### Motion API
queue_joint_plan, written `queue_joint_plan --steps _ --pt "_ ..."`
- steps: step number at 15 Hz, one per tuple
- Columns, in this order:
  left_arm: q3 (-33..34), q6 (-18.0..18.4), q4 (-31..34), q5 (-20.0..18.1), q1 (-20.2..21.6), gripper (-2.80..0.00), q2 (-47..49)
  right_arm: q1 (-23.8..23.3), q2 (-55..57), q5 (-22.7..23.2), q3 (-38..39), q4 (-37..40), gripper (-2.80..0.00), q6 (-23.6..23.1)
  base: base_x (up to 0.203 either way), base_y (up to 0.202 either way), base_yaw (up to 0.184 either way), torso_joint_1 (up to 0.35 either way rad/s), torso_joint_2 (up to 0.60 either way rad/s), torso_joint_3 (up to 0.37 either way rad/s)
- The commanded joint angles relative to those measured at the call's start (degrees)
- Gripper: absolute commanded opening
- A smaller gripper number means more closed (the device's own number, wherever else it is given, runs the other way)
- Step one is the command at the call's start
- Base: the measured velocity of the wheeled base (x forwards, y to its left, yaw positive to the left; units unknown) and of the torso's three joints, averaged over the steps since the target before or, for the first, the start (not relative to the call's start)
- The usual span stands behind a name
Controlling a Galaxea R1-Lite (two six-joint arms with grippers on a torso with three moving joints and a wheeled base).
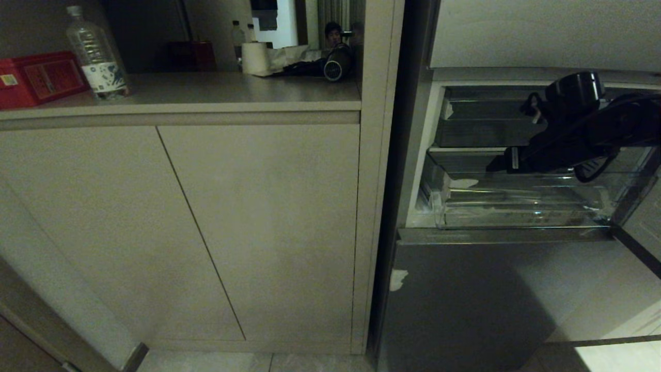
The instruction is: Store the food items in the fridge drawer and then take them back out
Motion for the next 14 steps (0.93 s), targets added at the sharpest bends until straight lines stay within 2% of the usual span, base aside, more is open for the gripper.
queue_joint_plan --steps 1,5,8,14 --pt "0.0 0.0 0.0 0.0 0.0 -2.8 0.0 -0.1 0.4 -0.1 -1.1 0.8 0.0 0.2 0.0 0.0 0.0 0.0 0.0 0.0" --pt "0.0 -0.1 0.0 0.0 0.0 -2.8 0.0 -0.1 3.1 -0.6 -1.6 -2.3 0.0 0.2 0.0 0.0 0.0 0.0 0.0 0.0" --pt "0.0 0.0 0.0 0.1 0.0 -2.8 0.0 -0.5 2.5 -0.7 -0.5 -1.4 0.0 0.4 0.0 0.0 0.0 0.0 0.0 0.0" --pt "0.0 0.0 0.0 0.0 0.0 -2.8 0.0 -0.6 -2.2 -0.3 -0.6 8.1 0.0 2.3 0.0 0.0 0.0 0.0 0.0 0.0"
